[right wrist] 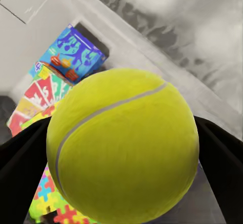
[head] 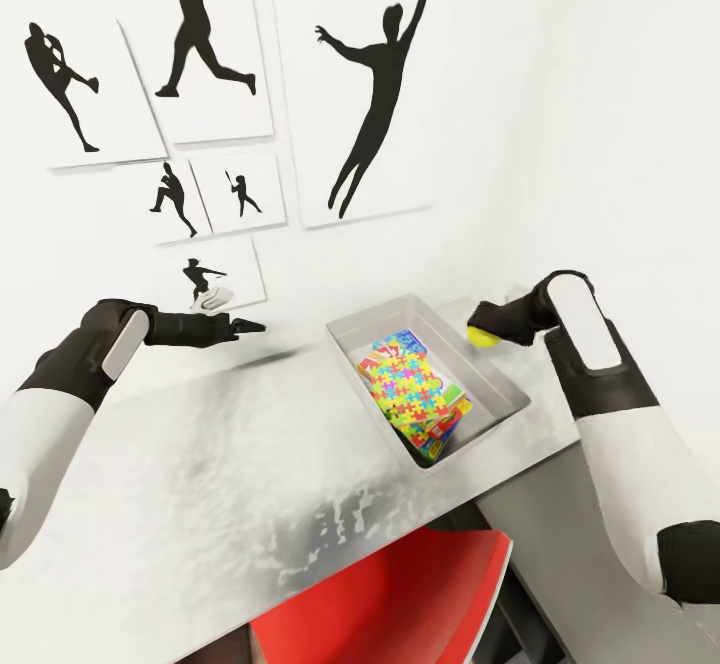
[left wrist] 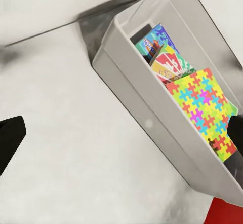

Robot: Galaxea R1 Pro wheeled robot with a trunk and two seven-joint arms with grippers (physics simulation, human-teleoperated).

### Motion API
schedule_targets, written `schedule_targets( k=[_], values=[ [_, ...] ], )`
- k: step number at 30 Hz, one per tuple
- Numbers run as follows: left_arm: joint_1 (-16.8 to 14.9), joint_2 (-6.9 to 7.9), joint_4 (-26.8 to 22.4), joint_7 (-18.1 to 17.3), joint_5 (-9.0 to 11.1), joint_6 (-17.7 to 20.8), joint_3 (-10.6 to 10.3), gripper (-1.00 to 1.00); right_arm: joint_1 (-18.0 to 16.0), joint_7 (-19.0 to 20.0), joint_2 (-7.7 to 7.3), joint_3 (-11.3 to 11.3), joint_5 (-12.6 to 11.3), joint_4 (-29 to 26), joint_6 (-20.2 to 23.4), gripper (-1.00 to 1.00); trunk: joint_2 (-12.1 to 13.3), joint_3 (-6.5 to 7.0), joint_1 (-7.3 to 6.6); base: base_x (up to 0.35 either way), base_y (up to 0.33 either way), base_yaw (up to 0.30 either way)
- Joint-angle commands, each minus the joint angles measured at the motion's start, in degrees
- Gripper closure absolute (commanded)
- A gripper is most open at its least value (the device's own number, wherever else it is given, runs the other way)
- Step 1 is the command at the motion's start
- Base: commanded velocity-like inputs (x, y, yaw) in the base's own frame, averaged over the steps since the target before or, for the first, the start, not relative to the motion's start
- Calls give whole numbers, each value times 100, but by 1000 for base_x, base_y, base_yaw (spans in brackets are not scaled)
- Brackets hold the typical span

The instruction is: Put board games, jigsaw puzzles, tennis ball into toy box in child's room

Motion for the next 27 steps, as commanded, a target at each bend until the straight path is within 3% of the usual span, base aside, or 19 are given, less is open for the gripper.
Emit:
schedule_targets(
  k=[1, 4, 11, 27],
  values=[
    [-5, 13, 0, -7, 4, 22, -16, -100, -110, -166, 121, 85, 53, 367, 49, 100, -13, -11, 3, 0, 0, 0],
    [-4, 21, 2, 3, -1, 25, -12, -100, -251, -339, 245, 178, 152, 990, 51, 100, -13, -11, 3, 0, 0, 0],
    [-6, 39, 4, 7, -2, 53, 265, -100, -290, -384, 198, 192, 177, 1736, 51, 100, -13, -11, 3, 0, 0, 0],
    [-6, 41, 4, 7, -11, 49, 302, -100, -293, -372, 163, 186, 165, 1882, 51, 100, -13, -11, 3, 0, 0, 0]
  ],
)
